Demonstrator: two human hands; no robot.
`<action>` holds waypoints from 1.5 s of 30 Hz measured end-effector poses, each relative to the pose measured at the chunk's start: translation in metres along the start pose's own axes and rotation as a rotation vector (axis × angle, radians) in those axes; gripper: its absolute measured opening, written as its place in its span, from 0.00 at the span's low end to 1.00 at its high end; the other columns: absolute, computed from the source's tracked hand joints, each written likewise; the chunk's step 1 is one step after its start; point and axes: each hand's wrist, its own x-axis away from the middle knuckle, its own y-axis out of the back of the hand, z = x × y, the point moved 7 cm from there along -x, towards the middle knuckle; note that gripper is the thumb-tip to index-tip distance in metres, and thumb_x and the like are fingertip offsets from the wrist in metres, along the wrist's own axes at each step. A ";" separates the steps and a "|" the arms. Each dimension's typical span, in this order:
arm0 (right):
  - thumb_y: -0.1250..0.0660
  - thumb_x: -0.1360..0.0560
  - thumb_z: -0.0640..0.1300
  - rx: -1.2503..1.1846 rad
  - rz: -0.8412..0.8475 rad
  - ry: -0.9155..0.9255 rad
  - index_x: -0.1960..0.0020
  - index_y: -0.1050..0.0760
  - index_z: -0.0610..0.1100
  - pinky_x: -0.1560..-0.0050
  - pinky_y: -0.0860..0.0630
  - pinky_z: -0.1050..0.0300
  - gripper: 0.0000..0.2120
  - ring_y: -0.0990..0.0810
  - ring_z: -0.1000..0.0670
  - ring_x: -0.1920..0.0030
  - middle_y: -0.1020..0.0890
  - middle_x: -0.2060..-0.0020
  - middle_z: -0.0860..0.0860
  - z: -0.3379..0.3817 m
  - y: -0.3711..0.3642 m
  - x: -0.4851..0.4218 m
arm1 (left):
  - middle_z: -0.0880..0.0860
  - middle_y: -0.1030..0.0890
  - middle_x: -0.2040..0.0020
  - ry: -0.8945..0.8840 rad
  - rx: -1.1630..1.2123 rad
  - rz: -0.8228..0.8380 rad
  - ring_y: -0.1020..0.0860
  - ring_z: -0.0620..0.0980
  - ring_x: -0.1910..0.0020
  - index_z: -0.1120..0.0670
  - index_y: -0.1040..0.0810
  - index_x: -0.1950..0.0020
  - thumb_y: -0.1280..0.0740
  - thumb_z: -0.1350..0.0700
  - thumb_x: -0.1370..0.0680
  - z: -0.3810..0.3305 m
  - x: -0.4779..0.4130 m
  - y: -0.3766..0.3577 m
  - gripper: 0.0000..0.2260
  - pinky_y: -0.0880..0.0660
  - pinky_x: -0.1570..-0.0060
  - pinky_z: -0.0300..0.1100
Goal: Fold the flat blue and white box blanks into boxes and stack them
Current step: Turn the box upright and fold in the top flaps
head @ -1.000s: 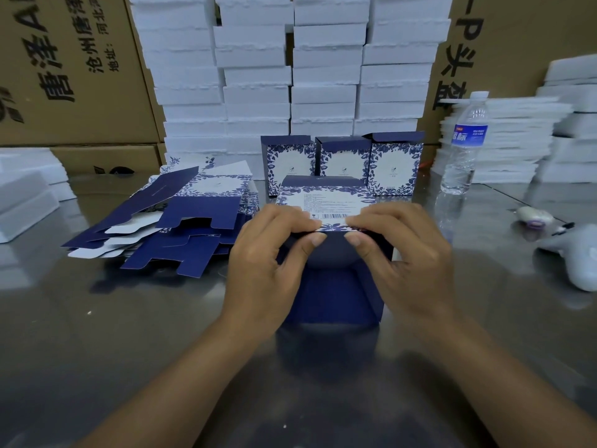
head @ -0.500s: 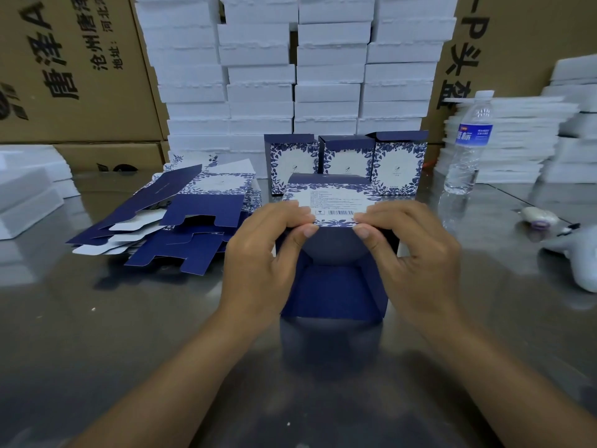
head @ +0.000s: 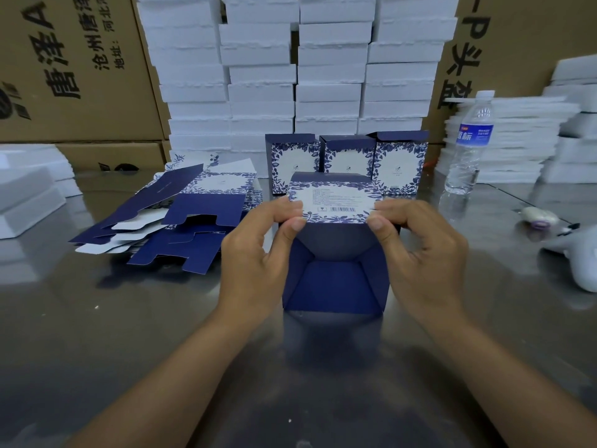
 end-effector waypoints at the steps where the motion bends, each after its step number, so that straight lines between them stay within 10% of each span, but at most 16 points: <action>1: 0.32 0.26 0.47 -0.051 -0.014 -0.050 0.58 0.20 0.46 0.51 0.28 0.70 0.06 0.22 0.59 0.55 0.20 0.59 0.57 -0.003 0.001 0.000 | 0.40 0.21 0.51 0.013 0.008 0.004 0.23 0.35 0.45 0.50 0.23 0.54 0.36 0.56 0.23 0.000 0.000 0.000 0.03 0.31 0.44 0.28; 5: 0.31 0.29 0.54 -0.287 -0.040 -0.355 0.59 0.22 0.60 0.56 0.26 0.71 0.01 0.19 0.62 0.52 0.17 0.57 0.65 -0.023 -0.003 0.005 | 0.40 0.20 0.49 0.080 0.068 0.057 0.23 0.38 0.43 0.48 0.23 0.53 0.38 0.52 0.22 0.003 -0.002 -0.002 0.05 0.29 0.43 0.31; 13: 0.33 0.25 0.47 -0.328 -0.016 -0.393 0.60 0.21 0.57 0.53 0.27 0.71 0.07 0.19 0.62 0.52 0.17 0.59 0.64 -0.032 -0.006 0.005 | 0.40 0.21 0.45 0.308 0.316 0.115 0.24 0.33 0.42 0.48 0.21 0.54 0.38 0.58 0.21 0.018 -0.004 -0.009 0.09 0.30 0.47 0.26; 18: 0.33 0.24 0.50 -0.426 -0.044 -0.653 0.55 0.22 0.55 0.50 0.22 0.54 0.02 0.20 0.61 0.53 0.17 0.57 0.61 -0.049 -0.011 0.013 | 0.40 0.24 0.41 0.274 0.214 0.078 0.23 0.37 0.42 0.44 0.22 0.47 0.37 0.59 0.21 0.021 0.001 -0.006 0.10 0.30 0.47 0.26; 24: 0.43 0.21 0.56 -0.525 0.201 -1.086 0.47 0.22 0.54 0.39 0.26 0.45 0.13 0.22 0.58 0.45 0.18 0.48 0.59 -0.071 -0.039 0.041 | 0.40 0.23 0.47 0.403 0.087 0.042 0.23 0.37 0.46 0.33 0.30 0.42 0.38 0.55 0.20 0.035 0.010 -0.007 0.16 0.24 0.43 0.48; 27: 0.39 0.22 0.53 -0.505 0.268 -1.111 0.41 0.24 0.52 0.47 0.22 0.55 0.12 0.20 0.58 0.49 0.17 0.51 0.60 -0.071 -0.042 0.045 | 0.39 0.20 0.51 0.459 0.006 0.035 0.21 0.41 0.48 0.45 0.25 0.36 0.39 0.56 0.20 0.046 0.012 -0.005 0.13 0.23 0.43 0.51; 30: 0.37 0.27 0.62 -0.435 0.379 -1.179 0.31 0.34 0.52 0.43 0.25 0.55 0.27 0.22 0.53 0.44 0.23 0.42 0.57 -0.073 -0.046 0.054 | 0.31 0.20 0.63 0.481 -0.055 0.034 0.22 0.36 0.57 0.53 0.20 0.42 0.39 0.57 0.19 0.053 0.012 -0.003 0.10 0.22 0.46 0.53; 38: 0.29 0.57 0.72 -0.610 0.362 -1.319 0.25 0.43 0.46 0.36 0.28 0.47 0.66 0.24 0.48 0.38 0.29 0.32 0.50 -0.069 -0.048 0.055 | 0.40 0.16 0.56 0.575 0.187 0.015 0.19 0.39 0.53 0.41 0.20 0.53 0.38 0.58 0.20 0.056 0.012 -0.004 0.13 0.22 0.52 0.39; 45: 0.32 0.35 0.61 -0.774 0.192 -1.187 0.45 0.21 0.50 0.60 0.20 0.56 0.22 0.17 0.54 0.51 0.15 0.51 0.56 -0.062 -0.040 0.040 | 0.49 0.16 0.56 0.712 0.438 -0.025 0.18 0.43 0.59 0.52 0.19 0.52 0.40 0.59 0.19 0.063 0.015 -0.008 0.11 0.20 0.58 0.36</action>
